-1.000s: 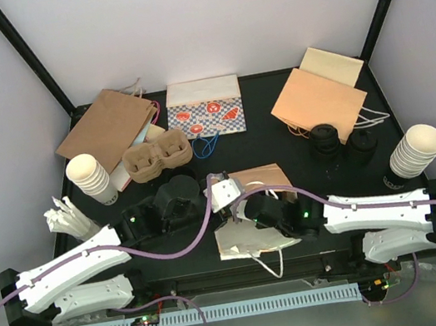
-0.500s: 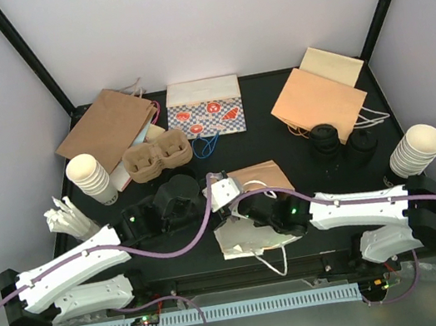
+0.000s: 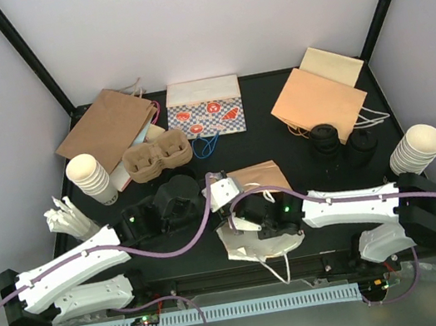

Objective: Pack the takeout coffee

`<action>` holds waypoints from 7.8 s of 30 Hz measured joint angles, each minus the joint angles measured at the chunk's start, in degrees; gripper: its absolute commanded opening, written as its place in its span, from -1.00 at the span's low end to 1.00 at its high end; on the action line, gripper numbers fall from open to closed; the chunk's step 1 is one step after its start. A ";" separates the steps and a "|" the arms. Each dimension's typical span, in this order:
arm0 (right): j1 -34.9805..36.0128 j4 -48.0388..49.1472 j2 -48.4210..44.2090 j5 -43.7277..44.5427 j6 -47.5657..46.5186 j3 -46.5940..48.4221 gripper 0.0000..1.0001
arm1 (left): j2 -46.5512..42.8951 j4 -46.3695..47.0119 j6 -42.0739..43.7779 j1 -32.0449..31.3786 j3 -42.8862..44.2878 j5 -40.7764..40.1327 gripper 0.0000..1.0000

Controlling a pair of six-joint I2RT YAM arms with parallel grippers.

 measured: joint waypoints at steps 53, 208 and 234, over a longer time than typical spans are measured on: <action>-1.70 7.89 2.32 6.88 3.26 -1.29 -0.98 | 0.68 -0.76 -1.03 0.13 1.33 -0.66 -0.97; 8.83 12.11 -0.70 8.48 44.30 -4.11 -0.98 | -4.42 8.61 -1.95 -2.64 -7.54 4.46 -0.97; 3.54 14.95 -6.01 -10.08 69.99 -6.32 -0.98 | -2.51 14.75 -6.93 -2.62 -7.91 -2.29 -0.97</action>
